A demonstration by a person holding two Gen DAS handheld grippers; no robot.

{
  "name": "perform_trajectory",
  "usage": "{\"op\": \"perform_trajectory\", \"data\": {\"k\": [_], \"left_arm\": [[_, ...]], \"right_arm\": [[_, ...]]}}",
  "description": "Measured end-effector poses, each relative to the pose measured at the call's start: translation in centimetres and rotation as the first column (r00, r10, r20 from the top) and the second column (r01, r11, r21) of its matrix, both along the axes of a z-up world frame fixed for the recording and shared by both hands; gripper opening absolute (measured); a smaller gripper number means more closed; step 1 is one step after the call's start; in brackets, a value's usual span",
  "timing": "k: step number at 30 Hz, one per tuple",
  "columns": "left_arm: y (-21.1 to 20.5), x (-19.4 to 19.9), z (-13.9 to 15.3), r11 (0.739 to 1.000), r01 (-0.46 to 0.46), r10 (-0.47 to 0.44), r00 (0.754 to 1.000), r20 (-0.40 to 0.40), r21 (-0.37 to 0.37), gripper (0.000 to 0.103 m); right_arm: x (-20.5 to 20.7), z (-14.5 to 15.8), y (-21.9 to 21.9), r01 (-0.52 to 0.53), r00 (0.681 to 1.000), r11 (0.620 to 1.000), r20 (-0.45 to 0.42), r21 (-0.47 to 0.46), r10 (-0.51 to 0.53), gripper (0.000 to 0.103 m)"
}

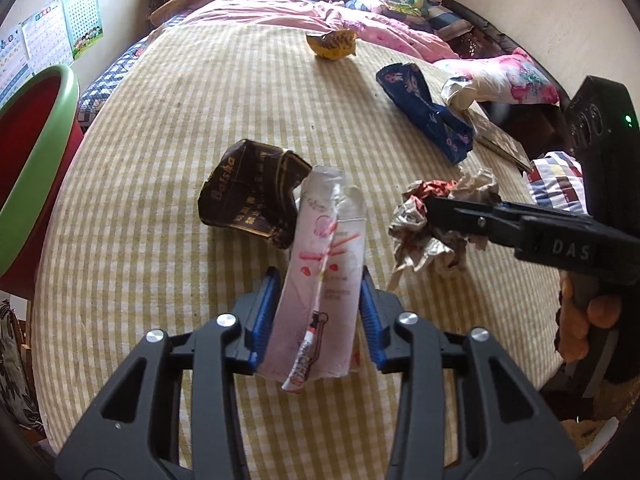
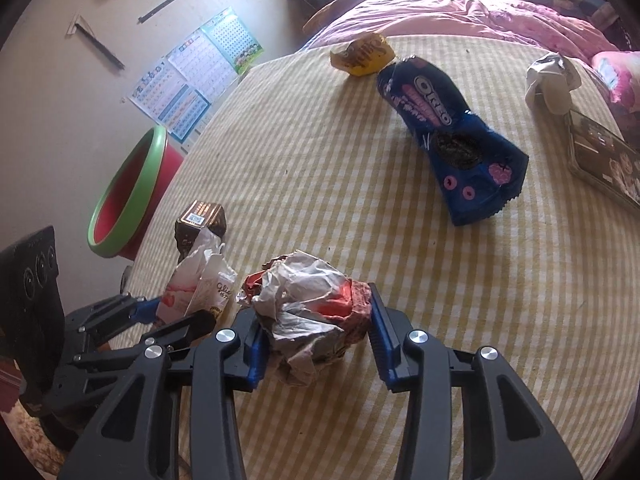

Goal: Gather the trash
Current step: 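Lift the crumpled wrapper and paper packet off the bed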

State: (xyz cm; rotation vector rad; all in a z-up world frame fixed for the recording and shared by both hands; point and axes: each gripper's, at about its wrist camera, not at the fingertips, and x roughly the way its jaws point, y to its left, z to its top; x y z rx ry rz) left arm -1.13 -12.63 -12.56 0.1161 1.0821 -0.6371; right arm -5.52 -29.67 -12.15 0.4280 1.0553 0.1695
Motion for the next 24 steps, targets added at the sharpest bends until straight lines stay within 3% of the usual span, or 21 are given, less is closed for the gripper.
{"op": "perform_trajectory", "data": {"k": [5,9,12,18,24], "left_arm": [[0.5,-0.2,1.3,0.999,-0.018,0.019,0.999,0.033,-0.028,0.033],[2.2,-0.8,2.6,0.988,-0.116,0.118,0.993,0.013,-0.099,0.033],[2.4,-1.2,3.1,0.990,-0.121,0.124,0.991,0.046,-0.073,0.033],[2.9,-1.2,4.8,0.989,-0.120,0.129,0.985,0.113,-0.089,0.033],[3.7,-0.7,4.8,0.986,-0.138,0.148,0.982,0.114,-0.094,0.033]], "right_arm": [[0.1,0.5,-0.2,0.017,1.000,1.000,0.013,0.013,-0.017,0.041],[0.2,1.1,-0.4,0.037,0.999,0.999,0.034,0.021,-0.038,0.041],[0.6,1.2,-0.3,0.036,0.999,0.999,0.035,0.025,-0.037,0.041],[1.2,2.2,0.9,0.015,0.998,1.000,0.067,0.024,-0.017,0.041],[1.8,3.6,2.2,-0.009,0.994,1.000,0.112,-0.001,0.009,0.042]]}}
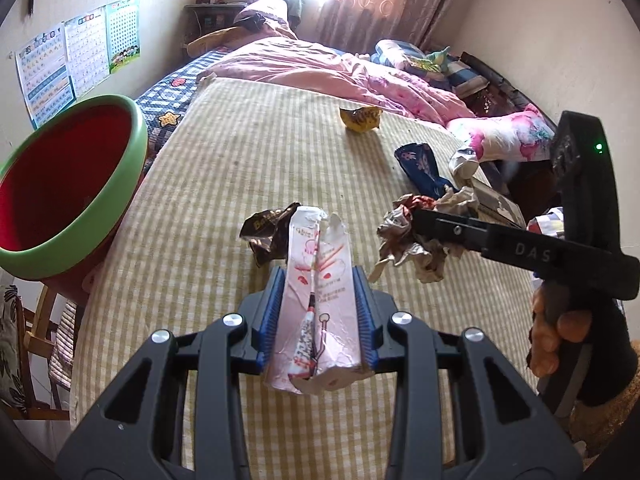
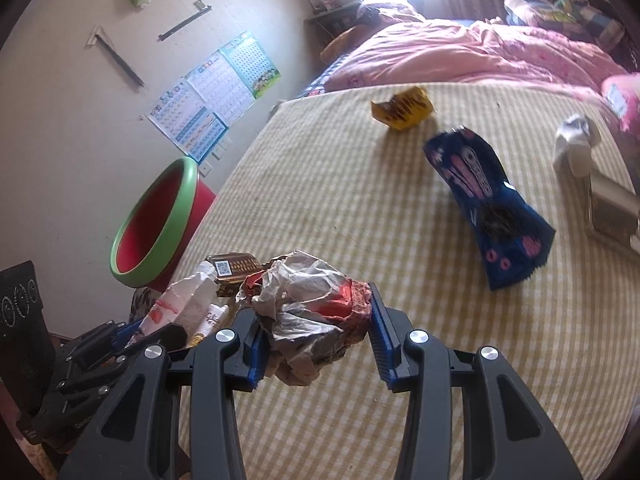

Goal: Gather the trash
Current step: 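Lift the crumpled wrapper and paper packet off the bed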

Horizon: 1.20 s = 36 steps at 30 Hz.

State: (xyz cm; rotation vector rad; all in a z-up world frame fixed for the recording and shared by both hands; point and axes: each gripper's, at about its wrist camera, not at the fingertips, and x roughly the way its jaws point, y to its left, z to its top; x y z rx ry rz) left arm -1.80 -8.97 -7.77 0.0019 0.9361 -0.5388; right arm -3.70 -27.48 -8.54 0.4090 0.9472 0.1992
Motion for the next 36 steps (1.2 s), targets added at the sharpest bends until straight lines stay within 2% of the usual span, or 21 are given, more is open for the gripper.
{"op": "perform_trajectory", "data": {"k": [11,23,26,31,36], "left_arm": [[1.2,0.5,0.4,1.000,-0.021,0.021,1.000,0.019,-0.007,0.033],[3.4,1.3,0.2,0.998,-0.061,0.061,0.998,0.016,-0.004,0.033],[4.4,1.5,-0.3,0.997,-0.071,0.071,0.997,0.004,0.010,0.033],[5.2,1.7,-2.6,0.997,-0.062,0.065,0.996,-0.064,0.048,0.033],[5.4,1.8,-3.7,0.997,-0.054,0.059,0.992,-0.109,0.047,0.035]], "right_arm": [[0.3,0.5,0.2,0.016,1.000,1.000,0.016,-0.023,-0.016,0.042],[1.5,1.2,1.8,-0.010,0.999,0.999,0.036,-0.043,0.011,0.042],[1.6,1.1,2.1,-0.013,0.999,0.999,0.032,-0.043,0.014,0.042],[1.9,0.9,2.6,-0.013,1.000,0.999,0.026,-0.043,0.014,0.043],[2.1,0.8,3.2,-0.021,1.000,0.999,0.021,-0.046,0.022,0.043]]}}
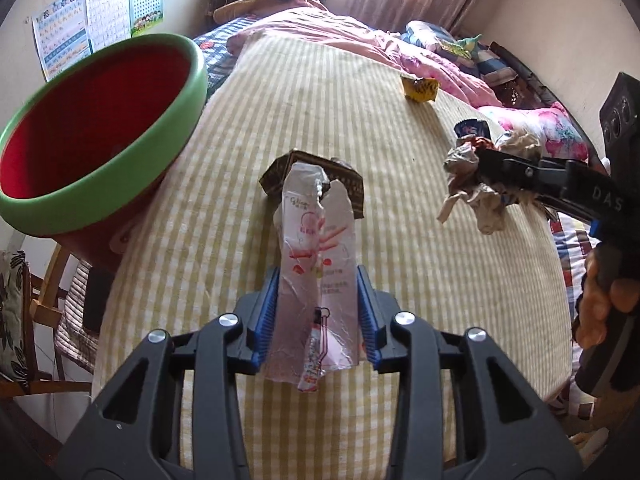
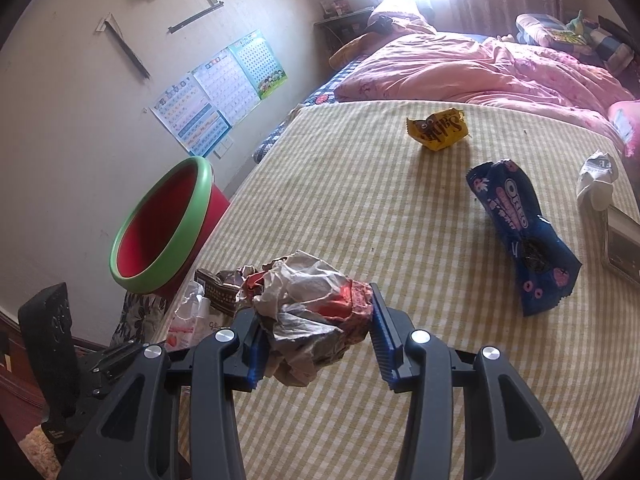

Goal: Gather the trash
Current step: 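Lift the crumpled wrapper and paper packet off the bed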

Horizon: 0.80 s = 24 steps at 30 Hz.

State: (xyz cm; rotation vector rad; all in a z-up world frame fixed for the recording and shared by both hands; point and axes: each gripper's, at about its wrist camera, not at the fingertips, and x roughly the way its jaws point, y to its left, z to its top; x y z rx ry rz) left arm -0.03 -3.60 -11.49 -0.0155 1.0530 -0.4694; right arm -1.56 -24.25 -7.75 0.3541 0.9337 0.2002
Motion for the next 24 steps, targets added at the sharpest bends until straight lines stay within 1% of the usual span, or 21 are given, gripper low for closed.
{"op": "perform_trajectory", "data": {"k": [2,4,5,9,10,12,18,24], "left_arm": [[0.0,0.0,0.0,1.000,-0.001,0.001,1.000,0.002,-0.004,0.037],[0.0,0.2,0.0,1.000,-0.004,0.004,1.000,0.002,-0.003,0.044],[0.1,0.2,-0.1,1.000,-0.006,0.006,1.000,-0.001,-0.005,0.045],[0.2,0.2,-0.4,1.000,-0.005,0.005,1.000,-0.014,-0.002,0.044],[0.2,0.2,-0.5,1.000,-0.004,0.004,1.000,-0.014,0.000,0.040],[0.2,0.1,-0.4,1.000,0.002,-0.002,1.000,-0.009,-0.002,0.038],[0.1,-0.3,1.0,1.000,0.024,-0.023,0.998,0.050,-0.010,0.036],[0.7,-0.1,2.7,0.999,0.006,-0.002,0.995,0.099,-0.043,0.036]], "right_arm": [[0.1,-0.1,0.3,-0.004,1.000,1.000,-0.004,0.000,0.004,0.043],[0.1,-0.1,0.5,-0.007,1.000,1.000,-0.006,0.000,0.007,0.043],[0.2,-0.2,0.6,-0.007,1.000,1.000,-0.007,0.000,0.007,0.043],[0.2,-0.4,0.8,-0.006,1.000,1.000,-0.012,-0.001,0.006,0.043],[0.2,-0.4,0.8,-0.005,1.000,1.000,-0.012,-0.001,0.005,0.043],[0.2,-0.4,0.8,-0.001,1.000,1.000,-0.011,0.000,0.001,0.043],[0.2,-0.2,0.8,0.012,1.000,1.000,-0.001,0.001,-0.012,0.043],[0.5,0.2,1.4,0.006,1.000,1.000,0.011,-0.004,-0.006,0.043]]}}
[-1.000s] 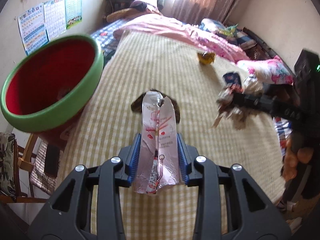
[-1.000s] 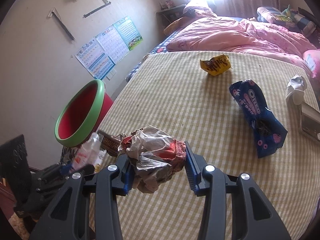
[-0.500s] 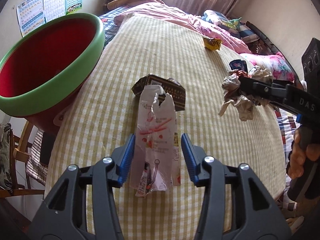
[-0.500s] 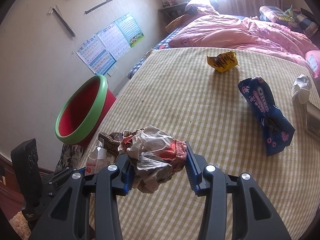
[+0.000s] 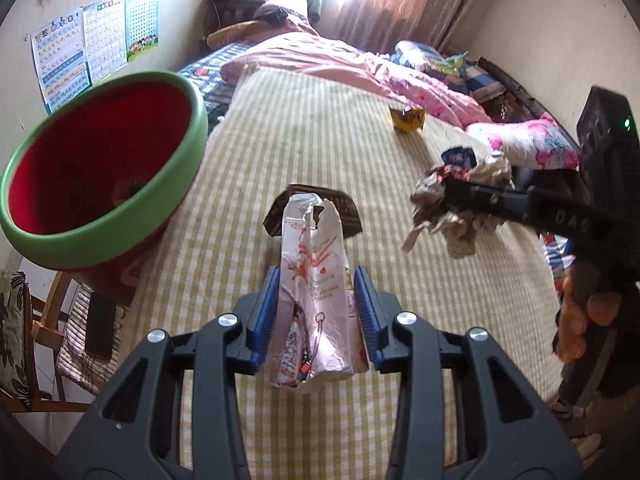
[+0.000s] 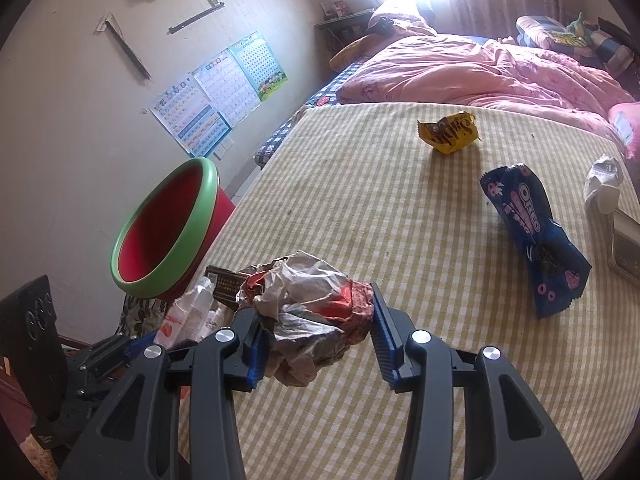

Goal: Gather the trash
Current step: 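Lift the crumpled wrapper and paper packet off the bed, then carry the paper packet with the left tool and crumpled wrapper with the right tool over the red tub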

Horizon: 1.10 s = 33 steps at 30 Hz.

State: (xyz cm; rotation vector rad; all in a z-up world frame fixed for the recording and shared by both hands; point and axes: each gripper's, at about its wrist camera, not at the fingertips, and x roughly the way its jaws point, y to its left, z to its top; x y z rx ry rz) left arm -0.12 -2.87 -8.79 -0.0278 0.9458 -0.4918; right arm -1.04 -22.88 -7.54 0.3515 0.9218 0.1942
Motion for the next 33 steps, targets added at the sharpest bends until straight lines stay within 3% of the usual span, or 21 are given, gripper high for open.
{"op": "perform_trajectory", "data": {"k": [15,33], "left_arm": [[2.2,1.1,3.1,0.999,-0.020,0.024,0.997,0.074,-0.048,0.036],[8.1,3.7,3.7,0.994,-0.098,0.103,0.990,0.095,-0.049,0.036]], "right_arm": [[1.4,2.0,1.8,-0.007,0.998,1.000,0.057,-0.004,0.008,0.043],[3.6,2.6,6.2,-0.033,0.997,0.999,0.066,-0.024,0.035,0.043]]}}
